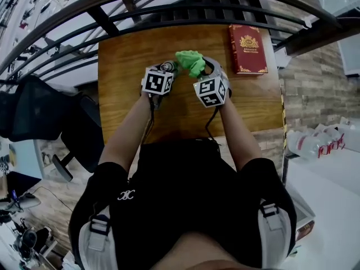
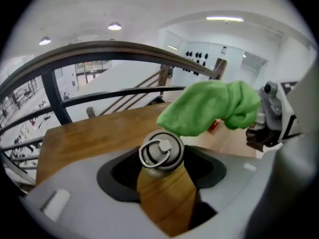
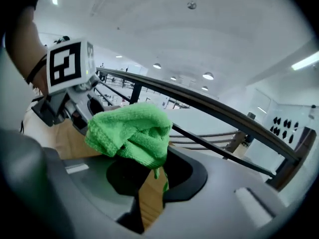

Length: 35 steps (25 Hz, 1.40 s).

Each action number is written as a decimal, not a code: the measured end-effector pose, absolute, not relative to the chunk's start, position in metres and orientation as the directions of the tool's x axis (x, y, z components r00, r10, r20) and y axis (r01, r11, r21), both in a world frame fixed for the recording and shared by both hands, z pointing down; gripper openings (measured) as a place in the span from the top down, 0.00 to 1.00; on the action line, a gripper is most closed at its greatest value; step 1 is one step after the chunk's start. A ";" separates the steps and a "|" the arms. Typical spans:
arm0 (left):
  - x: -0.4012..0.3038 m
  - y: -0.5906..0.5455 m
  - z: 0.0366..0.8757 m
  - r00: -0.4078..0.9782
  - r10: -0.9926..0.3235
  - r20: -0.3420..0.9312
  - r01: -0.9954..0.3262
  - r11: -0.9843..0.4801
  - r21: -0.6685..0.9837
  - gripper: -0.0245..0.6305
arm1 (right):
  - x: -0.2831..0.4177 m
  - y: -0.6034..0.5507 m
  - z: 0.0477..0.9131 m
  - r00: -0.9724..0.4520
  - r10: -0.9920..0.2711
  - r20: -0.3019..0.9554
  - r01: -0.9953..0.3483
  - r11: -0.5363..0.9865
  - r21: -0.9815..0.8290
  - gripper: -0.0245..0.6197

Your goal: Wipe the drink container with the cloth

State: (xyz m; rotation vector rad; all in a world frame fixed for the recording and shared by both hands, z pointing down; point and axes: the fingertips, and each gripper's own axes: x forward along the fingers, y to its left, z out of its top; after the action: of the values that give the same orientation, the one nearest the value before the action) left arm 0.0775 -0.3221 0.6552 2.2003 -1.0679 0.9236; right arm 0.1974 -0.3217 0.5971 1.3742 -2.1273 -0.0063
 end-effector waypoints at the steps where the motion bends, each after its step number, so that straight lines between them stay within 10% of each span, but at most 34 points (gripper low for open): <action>1: 0.082 -0.324 0.655 0.454 -0.466 0.759 -0.808 -0.575 0.131 0.48 | 0.201 -0.319 0.588 -0.277 -0.843 0.461 -0.843 0.443 0.304 0.87; 19: 0.089 -0.338 0.546 0.575 -0.717 0.395 -0.780 -0.626 0.000 0.48 | 0.217 -0.275 0.474 -0.147 -0.952 0.269 -0.976 0.185 0.119 0.87; 26: -0.002 -0.320 0.447 0.449 -0.869 0.207 -0.880 -0.471 -0.065 0.77 | 0.181 -0.272 0.435 -0.154 -0.976 0.154 -0.982 0.168 0.085 0.87; 35: -0.105 -0.273 0.390 0.343 -0.923 0.172 -0.937 -0.349 -0.004 0.88 | 0.125 -0.255 0.385 -0.202 -0.979 -0.010 -0.977 0.200 0.073 0.87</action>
State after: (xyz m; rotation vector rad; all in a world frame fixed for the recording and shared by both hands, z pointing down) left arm -0.1049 -0.2726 0.3898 2.4951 -1.7337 0.2190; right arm 0.1250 -0.2553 0.3849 1.9602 -2.4040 -0.0982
